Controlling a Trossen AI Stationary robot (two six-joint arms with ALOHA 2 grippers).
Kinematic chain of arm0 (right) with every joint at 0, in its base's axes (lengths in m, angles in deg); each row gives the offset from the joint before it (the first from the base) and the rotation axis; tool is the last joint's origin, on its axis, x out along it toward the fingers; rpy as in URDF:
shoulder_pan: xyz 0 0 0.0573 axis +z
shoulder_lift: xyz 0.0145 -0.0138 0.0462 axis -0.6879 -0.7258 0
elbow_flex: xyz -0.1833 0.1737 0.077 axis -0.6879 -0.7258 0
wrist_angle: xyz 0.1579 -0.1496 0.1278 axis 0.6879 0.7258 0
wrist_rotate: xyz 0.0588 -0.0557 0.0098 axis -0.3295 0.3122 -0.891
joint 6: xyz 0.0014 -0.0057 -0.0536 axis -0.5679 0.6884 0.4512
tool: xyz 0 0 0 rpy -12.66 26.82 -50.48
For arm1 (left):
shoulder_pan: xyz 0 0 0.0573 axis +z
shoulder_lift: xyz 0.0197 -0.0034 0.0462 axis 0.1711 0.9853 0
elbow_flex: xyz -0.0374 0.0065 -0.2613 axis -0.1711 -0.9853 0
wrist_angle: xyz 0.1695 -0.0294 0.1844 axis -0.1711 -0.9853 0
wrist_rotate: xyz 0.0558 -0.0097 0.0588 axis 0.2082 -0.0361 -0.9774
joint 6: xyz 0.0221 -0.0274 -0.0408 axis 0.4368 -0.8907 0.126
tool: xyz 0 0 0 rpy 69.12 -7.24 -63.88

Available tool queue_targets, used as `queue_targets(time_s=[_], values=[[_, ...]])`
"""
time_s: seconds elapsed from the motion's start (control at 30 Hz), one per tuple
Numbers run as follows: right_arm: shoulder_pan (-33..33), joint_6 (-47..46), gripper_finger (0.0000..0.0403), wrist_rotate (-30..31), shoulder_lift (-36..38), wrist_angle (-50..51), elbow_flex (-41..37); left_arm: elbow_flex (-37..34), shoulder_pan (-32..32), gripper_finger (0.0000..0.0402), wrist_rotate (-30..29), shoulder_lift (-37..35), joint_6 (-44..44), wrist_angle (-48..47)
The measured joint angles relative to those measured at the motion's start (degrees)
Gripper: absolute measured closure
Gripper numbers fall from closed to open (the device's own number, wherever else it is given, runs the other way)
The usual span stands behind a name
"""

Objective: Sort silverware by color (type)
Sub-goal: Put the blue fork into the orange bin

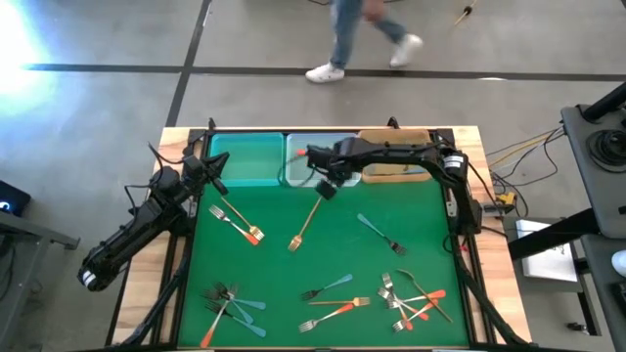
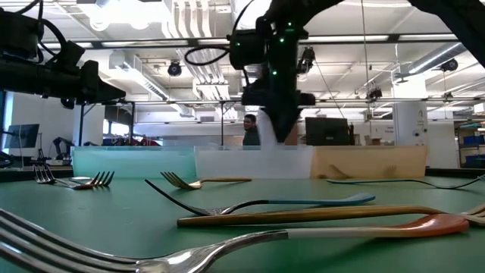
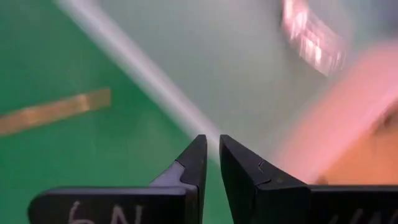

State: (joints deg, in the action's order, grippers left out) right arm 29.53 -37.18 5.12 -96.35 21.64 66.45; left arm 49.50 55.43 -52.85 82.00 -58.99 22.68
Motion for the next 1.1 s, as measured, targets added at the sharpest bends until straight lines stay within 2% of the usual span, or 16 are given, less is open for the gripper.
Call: queue_targets(time_s=[0.13, 0.23, 0.33, 0.43, 0.53, 0.63, 0.93, 1.1], values=[[5.7, -8.6, 0.0365, 2.2, 0.0, 5.9, -1.2, 0.0, 0.0, 0.0401, 0.0, 0.0, 0.0, 0.0], [10.6, -12.7, 0.0365, 2.3, 0.0, 6.2, -2.2, 0.0, 0.0, 0.0401, 0.0, 0.0, 0.0, 0.0], [14.9, -15.8, 0.0365, 5.1, 0.0, 6.7, -3.0, 0.0, 0.0, 0.0401, 0.0, 0.0, 0.0, 0.0], [17.2, -22.2, 0.0364, 7.4, 0.4, 8.9, -3.4, 0.0, 0.0, 0.0401, 0.0, 0.0, 0.0, 0.0], [18.6, -27.3, 0.0355, 6.9, 0.5, 12.7, -3.8, 0.0, 0.0, 0.0401, 0.0, 0.0, 0.0, 0.0], [19.7, -27.9, 0.0331, 4.4, 0.5, 13.4, -4.5, 0.0, 0.0, 0.0401, 0.0, 0.0, 0.0, 0.0], [20.3, -28.7, 0.0203, -3.7, 0.9, 14.3, -10.0, 0.0, 0.0, 0.0401, 0.0, 0.0, 0.0, 0.0], [20.3, -29.8, 0.0187, -8.0, 6.8, 9.4, -17.2, 0.0, 0.0, 0.0401, 0.0, 0.0, 0.0, 0.0]])
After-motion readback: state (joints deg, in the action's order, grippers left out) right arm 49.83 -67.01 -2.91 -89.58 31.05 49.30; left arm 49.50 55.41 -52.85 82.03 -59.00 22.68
